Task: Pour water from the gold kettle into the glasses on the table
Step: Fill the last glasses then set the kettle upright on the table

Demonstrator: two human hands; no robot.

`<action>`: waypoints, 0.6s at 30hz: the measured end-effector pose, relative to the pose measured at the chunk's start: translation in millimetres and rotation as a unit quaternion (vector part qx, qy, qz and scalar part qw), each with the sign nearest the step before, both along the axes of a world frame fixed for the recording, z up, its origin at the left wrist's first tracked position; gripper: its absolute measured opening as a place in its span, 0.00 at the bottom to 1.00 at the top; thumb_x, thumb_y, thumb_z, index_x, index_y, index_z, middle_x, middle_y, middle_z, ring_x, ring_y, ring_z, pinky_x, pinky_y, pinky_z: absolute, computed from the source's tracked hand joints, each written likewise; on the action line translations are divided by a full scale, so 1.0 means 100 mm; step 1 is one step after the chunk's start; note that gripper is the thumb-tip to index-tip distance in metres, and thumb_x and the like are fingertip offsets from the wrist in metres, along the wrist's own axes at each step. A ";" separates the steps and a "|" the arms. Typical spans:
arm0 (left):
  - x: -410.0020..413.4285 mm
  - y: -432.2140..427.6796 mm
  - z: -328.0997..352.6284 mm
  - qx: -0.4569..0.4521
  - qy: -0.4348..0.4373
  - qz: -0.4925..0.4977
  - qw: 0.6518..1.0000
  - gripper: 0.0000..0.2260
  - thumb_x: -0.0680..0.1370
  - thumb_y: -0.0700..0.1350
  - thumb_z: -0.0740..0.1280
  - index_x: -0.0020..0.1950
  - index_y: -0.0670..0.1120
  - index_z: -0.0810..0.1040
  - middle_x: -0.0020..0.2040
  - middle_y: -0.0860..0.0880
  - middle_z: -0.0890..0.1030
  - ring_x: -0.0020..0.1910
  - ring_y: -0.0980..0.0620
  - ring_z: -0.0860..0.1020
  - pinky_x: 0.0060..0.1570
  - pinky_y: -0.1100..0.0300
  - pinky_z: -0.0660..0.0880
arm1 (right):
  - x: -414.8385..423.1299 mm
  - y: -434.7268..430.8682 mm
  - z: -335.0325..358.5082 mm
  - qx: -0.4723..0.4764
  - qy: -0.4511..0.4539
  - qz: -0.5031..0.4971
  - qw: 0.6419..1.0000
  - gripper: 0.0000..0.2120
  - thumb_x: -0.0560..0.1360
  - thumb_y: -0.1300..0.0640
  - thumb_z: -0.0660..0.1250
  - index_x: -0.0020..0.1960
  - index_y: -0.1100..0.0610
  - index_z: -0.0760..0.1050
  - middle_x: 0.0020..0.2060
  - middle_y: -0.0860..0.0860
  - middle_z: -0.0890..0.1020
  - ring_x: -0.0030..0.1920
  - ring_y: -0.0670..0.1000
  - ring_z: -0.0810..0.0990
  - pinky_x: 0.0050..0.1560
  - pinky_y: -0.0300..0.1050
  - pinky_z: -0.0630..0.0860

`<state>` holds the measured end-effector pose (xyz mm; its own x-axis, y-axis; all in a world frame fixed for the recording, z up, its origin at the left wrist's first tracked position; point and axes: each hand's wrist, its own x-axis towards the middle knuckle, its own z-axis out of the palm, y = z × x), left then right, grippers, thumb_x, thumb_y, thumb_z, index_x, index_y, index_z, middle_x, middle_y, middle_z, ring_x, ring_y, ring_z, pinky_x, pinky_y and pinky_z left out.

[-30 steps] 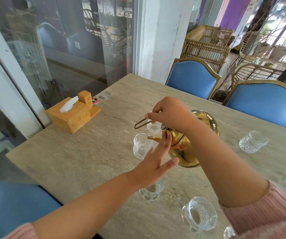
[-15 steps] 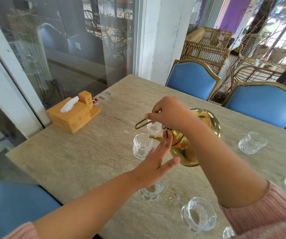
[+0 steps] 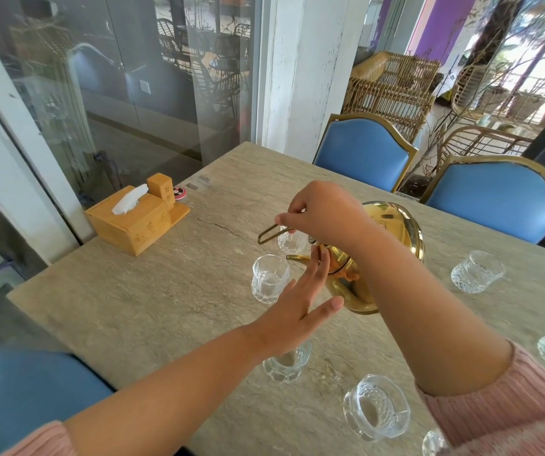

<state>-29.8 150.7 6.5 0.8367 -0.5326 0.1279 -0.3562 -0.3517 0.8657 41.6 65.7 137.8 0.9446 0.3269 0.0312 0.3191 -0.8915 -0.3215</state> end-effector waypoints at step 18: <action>-0.03 0.00 0.11 -0.009 -0.008 -0.003 1.000 0.35 0.76 0.68 0.49 0.75 0.59 0.34 0.76 0.58 0.32 0.74 0.65 0.36 0.74 0.41 0.42 | -0.04 0.01 0.09 0.000 -0.030 0.007 1.000 0.16 0.74 0.46 0.66 0.41 0.57 0.84 0.41 0.54 0.86 0.39 0.54 0.83 0.39 0.47 0.80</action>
